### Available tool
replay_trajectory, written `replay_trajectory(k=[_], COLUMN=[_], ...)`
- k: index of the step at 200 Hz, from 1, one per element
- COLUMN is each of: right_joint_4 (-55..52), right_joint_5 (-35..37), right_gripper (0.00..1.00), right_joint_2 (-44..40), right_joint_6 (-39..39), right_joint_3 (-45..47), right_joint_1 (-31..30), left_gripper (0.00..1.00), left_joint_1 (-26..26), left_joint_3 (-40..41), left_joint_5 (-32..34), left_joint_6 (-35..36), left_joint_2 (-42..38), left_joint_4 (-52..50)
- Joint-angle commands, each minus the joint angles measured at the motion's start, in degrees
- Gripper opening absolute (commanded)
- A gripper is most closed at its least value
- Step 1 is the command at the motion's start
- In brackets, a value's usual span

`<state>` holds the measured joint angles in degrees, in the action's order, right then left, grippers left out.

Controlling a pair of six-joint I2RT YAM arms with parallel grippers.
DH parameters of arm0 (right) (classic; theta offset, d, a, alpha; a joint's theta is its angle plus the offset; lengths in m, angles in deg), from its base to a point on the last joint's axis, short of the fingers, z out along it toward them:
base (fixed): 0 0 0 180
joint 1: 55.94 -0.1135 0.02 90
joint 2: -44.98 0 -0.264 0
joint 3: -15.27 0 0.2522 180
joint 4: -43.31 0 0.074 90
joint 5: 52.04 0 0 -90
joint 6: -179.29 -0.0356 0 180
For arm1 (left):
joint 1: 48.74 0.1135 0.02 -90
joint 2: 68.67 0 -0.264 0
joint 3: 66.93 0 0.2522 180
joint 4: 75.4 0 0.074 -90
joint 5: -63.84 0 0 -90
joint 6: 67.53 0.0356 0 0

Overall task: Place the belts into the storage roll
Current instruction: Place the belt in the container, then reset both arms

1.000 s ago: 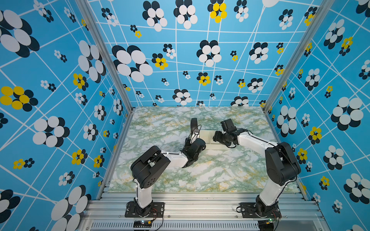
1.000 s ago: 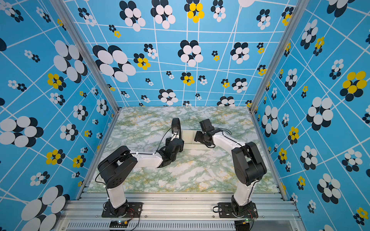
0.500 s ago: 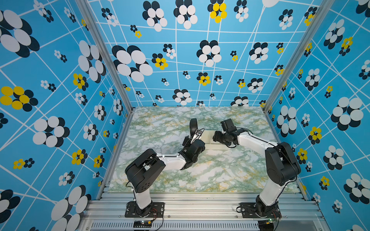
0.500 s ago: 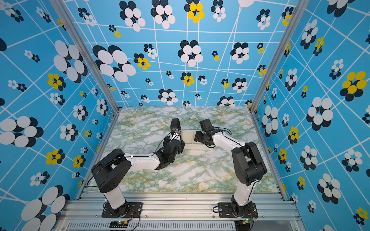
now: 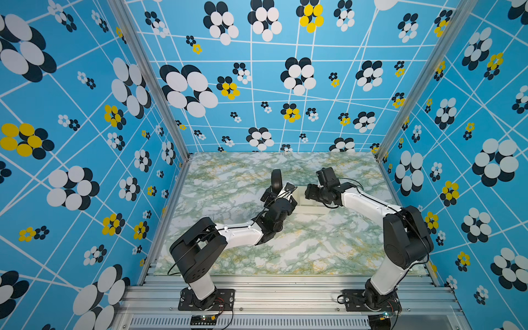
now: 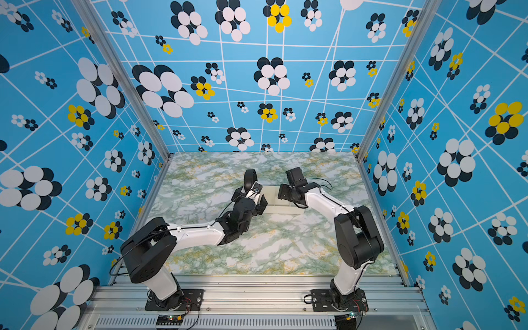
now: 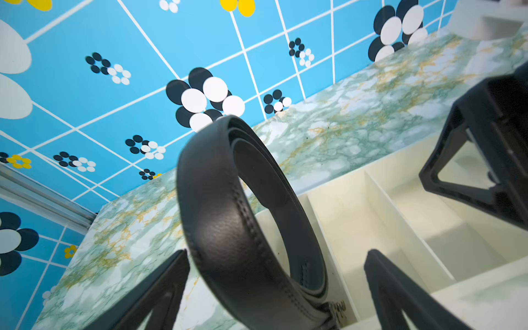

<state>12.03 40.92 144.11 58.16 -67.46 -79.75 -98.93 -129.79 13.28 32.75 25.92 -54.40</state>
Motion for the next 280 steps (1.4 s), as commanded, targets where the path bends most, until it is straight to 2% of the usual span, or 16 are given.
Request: replay_trajectory(k=[1,34,59,93,135,149,154,160,173,184,197,208,217,234,257,280], right_joint_4=[-0.4,2.3,5.7,8.4,28.5,35.2,36.2,37.4,43.5,40.5,45.9,40.8,40.0,51.0,50.1,50.3], right_joint_5=[2.5,7.0,9.3,15.8,21.8,21.2,20.5,19.8,18.0,15.9,12.6,9.4,6.6,1.6,2.2,2.3], right_gripper=[0.76,0.78,0.81,0.81,0.81,0.82,0.82,0.82,0.81,0.8,0.81,0.8,0.85,0.87,0.9,0.9], right_joint_2=[-4.0,-12.0,-17.9,-24.7,-36.7,-35.3,-33.8,-31.5,-25.3,-22.2,-18.4,-15.8,-14.8,-13.6,-14.1,-14.0], right_joint_6=[1.9,6.2,9.5,12.0,23.5,25.3,25.1,24.3,22.6,24.0,25.9,25.3,26.1,27.6,27.7,27.8], right_joint_3=[0.2,4.6,10.0,18.3,38.1,42.7,43.3,43.6,44.1,40.4,39.4,35.3,34.2,38.8,38.9,38.9], right_joint_1=[0.3,0.7,3.5,7.6,13.5,16.6,19.6,21.3,23.8,24.0,24.4,25.6,25.6,25.6,25.4,25.3], left_gripper=[1.0,0.99,0.99,1.0,1.0,1.0,1.0,0.99,1.0,1.0,1.0,1.0,1.0,1.0,1.0,1.0], left_joint_1=[-0.2,0.7,6.1,10.5,20.1,25.7,27.6,29.1,31.0,32.0,33.6,34.4,34.9,37.2,40.8,45.0], left_joint_3=[1.9,5.0,9.5,15.0,22.4,25.5,25.2,24.1,24.7,25.0,24.2,25.0,24.9,26.4,26.7,30.2], left_joint_5=[1.3,1.2,-1.9,-1.0,-2.4,-5.7,-6.5,-8.7,-11.0,-11.1,-12.7,-13.7,-15.2,-19.7,-24.3,-30.1], left_joint_6=[3.0,4.7,-0.1,-2.9,-6.3,-9.0,-9.9,-10.3,-8.6,-6.4,-5.2,-4.2,-3.6,-4.1,-6.2,-8.5], left_joint_2=[-5.5,-15.3,-23.4,-31.4,-35.0,-34.1,-33.6,-33.1,-29.9,-25.7,-20.0,-16.6,-15.9,-14.8,-14.5,-10.8], left_joint_4=[2.5,-0.6,-5.3,-10.1,-13.3,-10.8,-10.6,-13.4,-9.0,-4.9,-3.5,0.9,1.9,8.4,9.7,20.1])
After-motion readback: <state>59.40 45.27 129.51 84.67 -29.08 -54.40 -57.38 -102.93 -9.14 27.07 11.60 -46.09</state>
